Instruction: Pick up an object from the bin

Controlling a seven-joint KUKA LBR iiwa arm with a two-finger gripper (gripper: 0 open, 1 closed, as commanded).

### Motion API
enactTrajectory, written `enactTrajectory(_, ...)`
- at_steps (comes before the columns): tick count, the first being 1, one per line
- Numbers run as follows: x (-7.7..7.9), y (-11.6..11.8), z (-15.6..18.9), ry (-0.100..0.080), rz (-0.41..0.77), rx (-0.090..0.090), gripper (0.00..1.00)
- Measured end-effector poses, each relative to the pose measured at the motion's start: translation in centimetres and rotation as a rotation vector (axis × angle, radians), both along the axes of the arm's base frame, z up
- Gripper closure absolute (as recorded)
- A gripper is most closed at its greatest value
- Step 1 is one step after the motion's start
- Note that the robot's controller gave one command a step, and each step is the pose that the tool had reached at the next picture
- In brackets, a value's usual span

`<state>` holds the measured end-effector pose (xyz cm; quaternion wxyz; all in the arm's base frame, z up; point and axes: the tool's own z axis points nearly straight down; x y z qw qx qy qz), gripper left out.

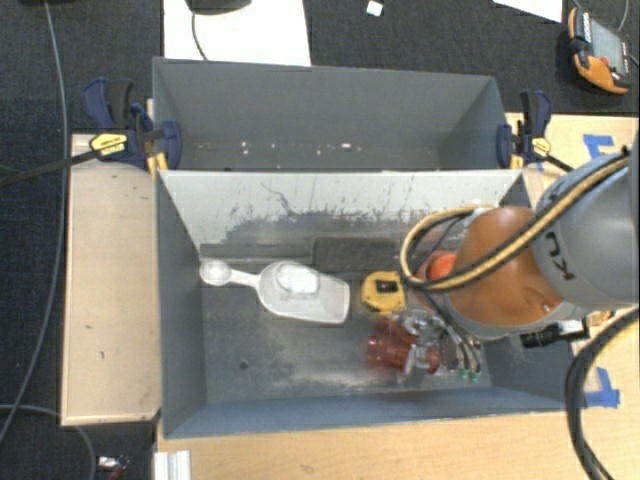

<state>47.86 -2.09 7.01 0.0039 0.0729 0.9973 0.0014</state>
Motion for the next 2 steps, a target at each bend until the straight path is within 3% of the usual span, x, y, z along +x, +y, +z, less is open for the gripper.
enactTrajectory(1, -0.3, 0.0, 2.9, 0.008, 0.002, 0.0, 1.0)
enactTrajectory(2, -0.1, 0.0, 6.2, 0.001, 0.005, 0.0, 1.0)
